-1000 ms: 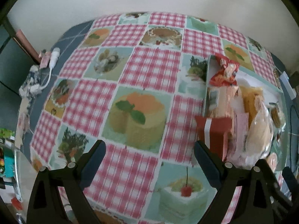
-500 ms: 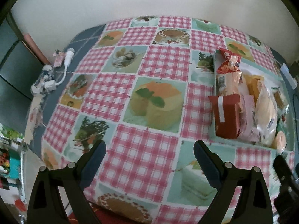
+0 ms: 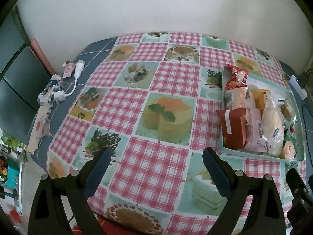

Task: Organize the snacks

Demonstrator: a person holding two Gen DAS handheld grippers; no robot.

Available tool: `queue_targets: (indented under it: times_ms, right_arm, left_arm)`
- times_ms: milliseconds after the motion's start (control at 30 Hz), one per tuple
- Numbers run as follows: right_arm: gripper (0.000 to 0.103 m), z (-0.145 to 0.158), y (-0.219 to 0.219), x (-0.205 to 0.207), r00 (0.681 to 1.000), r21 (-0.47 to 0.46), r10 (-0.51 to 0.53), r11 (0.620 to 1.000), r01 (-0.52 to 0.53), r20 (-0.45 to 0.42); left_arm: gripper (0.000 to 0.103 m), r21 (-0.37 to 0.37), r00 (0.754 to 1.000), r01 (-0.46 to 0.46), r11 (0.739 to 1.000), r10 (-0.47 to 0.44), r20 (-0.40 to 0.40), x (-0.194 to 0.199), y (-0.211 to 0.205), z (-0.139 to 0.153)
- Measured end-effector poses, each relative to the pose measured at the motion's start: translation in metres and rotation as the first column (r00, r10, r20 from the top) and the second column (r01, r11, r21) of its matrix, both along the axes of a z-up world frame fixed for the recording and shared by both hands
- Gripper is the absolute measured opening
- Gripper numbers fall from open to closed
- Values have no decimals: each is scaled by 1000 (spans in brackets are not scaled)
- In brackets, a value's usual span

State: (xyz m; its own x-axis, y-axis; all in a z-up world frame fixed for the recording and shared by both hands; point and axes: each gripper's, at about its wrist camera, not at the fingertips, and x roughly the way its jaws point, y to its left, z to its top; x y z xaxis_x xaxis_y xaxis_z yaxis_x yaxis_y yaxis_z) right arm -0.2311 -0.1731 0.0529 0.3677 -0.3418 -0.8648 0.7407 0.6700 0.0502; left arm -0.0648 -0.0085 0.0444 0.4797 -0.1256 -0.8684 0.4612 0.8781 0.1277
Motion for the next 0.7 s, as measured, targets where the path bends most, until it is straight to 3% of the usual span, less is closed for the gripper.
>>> queue_targets:
  times_ms: [700]
  right_arm:
    - [103,10,-4,-6,998,-27,-52,998,53,23]
  left_arm:
    - [95,26,999,41,999,-41,4,-4,-3,3]
